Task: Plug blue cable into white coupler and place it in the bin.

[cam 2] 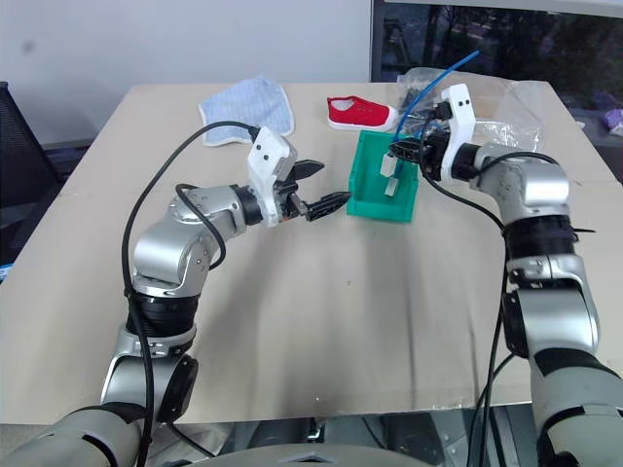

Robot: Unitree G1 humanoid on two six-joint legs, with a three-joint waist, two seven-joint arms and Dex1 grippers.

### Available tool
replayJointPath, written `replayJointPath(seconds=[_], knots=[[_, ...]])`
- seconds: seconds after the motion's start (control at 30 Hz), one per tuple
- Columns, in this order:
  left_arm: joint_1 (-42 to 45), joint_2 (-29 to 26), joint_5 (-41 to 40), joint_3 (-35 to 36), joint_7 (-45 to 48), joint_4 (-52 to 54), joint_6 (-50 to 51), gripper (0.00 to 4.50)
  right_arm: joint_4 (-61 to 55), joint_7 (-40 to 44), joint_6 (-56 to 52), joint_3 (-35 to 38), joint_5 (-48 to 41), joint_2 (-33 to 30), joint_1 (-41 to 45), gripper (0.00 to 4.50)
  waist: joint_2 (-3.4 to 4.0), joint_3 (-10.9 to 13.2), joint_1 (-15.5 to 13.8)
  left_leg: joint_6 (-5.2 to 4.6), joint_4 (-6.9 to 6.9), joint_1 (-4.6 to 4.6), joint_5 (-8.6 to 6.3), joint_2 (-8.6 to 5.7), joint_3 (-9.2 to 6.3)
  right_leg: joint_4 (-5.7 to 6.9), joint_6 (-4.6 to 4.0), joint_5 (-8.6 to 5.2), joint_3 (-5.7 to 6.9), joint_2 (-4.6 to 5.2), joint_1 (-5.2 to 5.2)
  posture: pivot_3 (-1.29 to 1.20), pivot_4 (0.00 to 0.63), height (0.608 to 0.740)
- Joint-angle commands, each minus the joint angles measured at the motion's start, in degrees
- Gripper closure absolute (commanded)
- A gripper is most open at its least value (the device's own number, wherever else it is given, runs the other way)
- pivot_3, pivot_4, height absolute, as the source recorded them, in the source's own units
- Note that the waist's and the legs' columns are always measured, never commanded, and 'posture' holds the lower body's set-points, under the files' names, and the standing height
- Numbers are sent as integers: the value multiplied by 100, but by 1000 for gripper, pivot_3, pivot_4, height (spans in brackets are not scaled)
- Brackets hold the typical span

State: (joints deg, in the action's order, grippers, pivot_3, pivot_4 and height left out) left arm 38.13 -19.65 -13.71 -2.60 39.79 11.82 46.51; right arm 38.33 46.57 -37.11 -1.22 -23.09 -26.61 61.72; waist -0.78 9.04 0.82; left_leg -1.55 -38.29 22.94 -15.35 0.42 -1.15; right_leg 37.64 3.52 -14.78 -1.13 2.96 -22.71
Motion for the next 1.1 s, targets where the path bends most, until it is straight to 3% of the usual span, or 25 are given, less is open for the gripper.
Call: replayJointPath(seconds=[0.03, 0.2, 0.3, 0.43, 0.53, 0.63, 0.7, 0.87, 0.97, 1.1], knots=[[85, 82, -127, 61, -389, 443, 350, 0, 986, -302, 969, 71, 506, 145, 483, 2380, 1, 3, -5, 7, 0, 3, 4, 0, 1, -4, 0, 0, 0, 2, 0, 0, 150, 740], [41, 49, -209, 26, -562, 612, 497, 0, 1739, -1305, 2462, 406, 959, 123, 781, 68, 5, 6, -4, 51, -1, 48, 29, 0, 12, -3, 3, 1, -10, 17, -48, 0, 150, 740], [-14, -15, -292, 41, -552, 660, 442, 0, 1371, -1311, 2821, 518, 1044, -15, 462, 23, 5, 6, -2, 63, -3, 87, 37, -1, 14, 20, 5, 3, -13, 19, -87, 0, 150, 740], [-248, -183, -382, 61, -400, 750, 159, 0, -483, -927, 2600, 854, 573, -150, -826, 23, 4, 5, -13, 64, 10, 89, 37, 4, 3, 18, 5, 3, -3, 16, -86, 0, 150, 740], [-1038, -268, -545, 411, -356, 1064, -317, 0, -2888, -349, 2336, 1235, -235, -303, -2810, 23, 8, 3, -30, 64, 20, 94, 36, 12, -4, 9, 5, 2, -2, 18, -86, 0, 150, 740], [-1869, -340, -610, 583, -326, 1306, -722, 0, -4109, 94, 2258, 1523, -738, -458, -4196, 23, 17, 12, 5, 62, 25, 97, 35, 12, 2, 5, 7, 1, -8, 19, -88, 0, 150, 740], [-2520, -317, -618, 644, -228, 1387, -1134, 0, -4466, 373, 2239, 1692, -884, -612, -4990, 23, 24, 11, 5, 62, 6, 91, 35, 11, 18, 7, 7, 2, -23, 19, -90, 0, 150, 740], [-3810, -438, -415, 407, 6, 1248, -2179, 0, -4632, 1064, 2060, 1814, -1025, -1092, -6453, 23, 15, 18, -22, 22, 10, -22, 12, 11, 22, 0, -5, -4, -29, 23, 12, 0, 150, 740], [-4204, -413, -128, 291, -48, 889, -2825, 0, -4387, 1315, 2166, 1725, -888, -1180, -6713, 23, 16, 16, -16, 21, -2, -34, 13, 14, 27, -3, -48, 2, -37, 19, 20, 0, 150, 740], [-4449, -467, 89, 160, -71, 649, -3281, 0, -4104, 1404, 2376, 1695, -770, -1106, -6720, 23, 10, 18, 0, 20, -1, -123, 13, 22, 52, -15, -52, 3, -60, 15, 102, 0, 150, 740]])
